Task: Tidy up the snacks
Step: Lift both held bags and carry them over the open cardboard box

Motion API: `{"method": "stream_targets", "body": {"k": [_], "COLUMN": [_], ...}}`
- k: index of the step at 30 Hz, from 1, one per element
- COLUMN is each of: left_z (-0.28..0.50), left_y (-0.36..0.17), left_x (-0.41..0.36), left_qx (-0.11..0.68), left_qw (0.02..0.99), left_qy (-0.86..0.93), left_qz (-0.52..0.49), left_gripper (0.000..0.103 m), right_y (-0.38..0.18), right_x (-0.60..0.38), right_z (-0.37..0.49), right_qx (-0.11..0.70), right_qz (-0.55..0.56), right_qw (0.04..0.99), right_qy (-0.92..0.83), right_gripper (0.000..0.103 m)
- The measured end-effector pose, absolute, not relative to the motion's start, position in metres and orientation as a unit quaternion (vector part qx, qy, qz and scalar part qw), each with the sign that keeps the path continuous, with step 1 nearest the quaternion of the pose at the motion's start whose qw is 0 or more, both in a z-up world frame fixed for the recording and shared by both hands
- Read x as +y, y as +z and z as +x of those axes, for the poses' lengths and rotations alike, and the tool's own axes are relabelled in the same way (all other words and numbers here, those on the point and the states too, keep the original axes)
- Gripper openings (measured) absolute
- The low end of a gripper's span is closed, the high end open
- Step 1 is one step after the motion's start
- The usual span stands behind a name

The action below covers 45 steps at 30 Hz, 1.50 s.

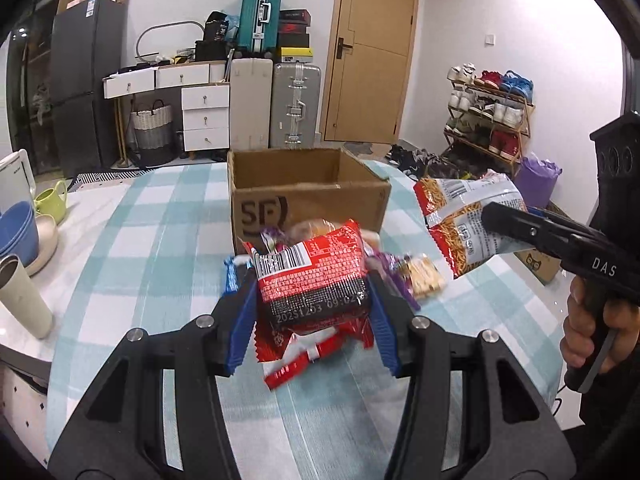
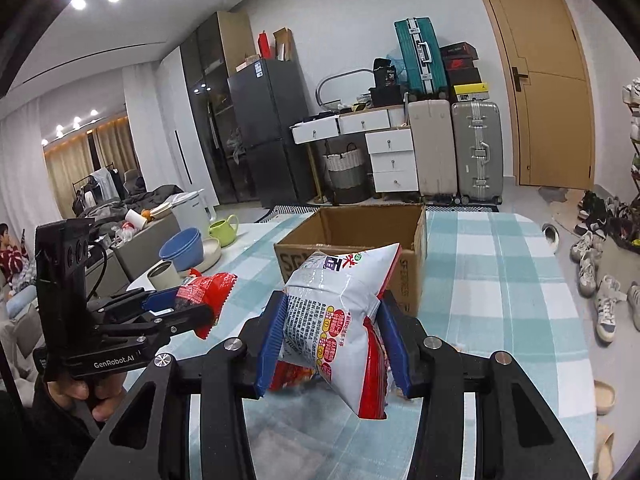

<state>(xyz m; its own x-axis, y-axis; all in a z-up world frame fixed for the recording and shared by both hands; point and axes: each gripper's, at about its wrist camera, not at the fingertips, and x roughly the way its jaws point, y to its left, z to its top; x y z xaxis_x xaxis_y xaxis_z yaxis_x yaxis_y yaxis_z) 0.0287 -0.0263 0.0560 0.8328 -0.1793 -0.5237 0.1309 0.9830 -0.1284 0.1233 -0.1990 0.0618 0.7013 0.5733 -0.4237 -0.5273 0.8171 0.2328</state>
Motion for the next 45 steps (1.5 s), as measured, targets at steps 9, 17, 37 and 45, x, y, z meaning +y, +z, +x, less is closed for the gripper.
{"method": "stream_targets", "body": {"k": [9,17,37,45], "left_z": [0.073,0.115,0.216,0.245], "left_y": [0.066,0.065,0.061,0.052], "left_x": [-0.022,-0.021,-0.004,0.001], "left_qx": [0.283,0.291,0.304,0.314], "left_qw": [0.956,0.954,0.951,0.948], "left_qy": [-0.066,-0.059,-0.036,-0.034], "left_qz": [-0.045,-0.041,-0.042,-0.041], "left_gripper": [0.049,0.049,0.049,0.049], "right_y": [0.075,0.076,0.059,0.054], "right_x": [-0.198,-0.193,-0.171,-0.158], "right_z": [0.157,0.193,0.273,0.296], "right_qx": [0.239,0.245,0.271,0.279], "right_qz": [0.047,0.055,0.059,0.063], "right_qw": [0.925,0.925,0.924,0.924], "right_qy": [0.291,0.284,0.261,0.254], "right_gripper": [0.046,0.046,0.046,0.046]}}
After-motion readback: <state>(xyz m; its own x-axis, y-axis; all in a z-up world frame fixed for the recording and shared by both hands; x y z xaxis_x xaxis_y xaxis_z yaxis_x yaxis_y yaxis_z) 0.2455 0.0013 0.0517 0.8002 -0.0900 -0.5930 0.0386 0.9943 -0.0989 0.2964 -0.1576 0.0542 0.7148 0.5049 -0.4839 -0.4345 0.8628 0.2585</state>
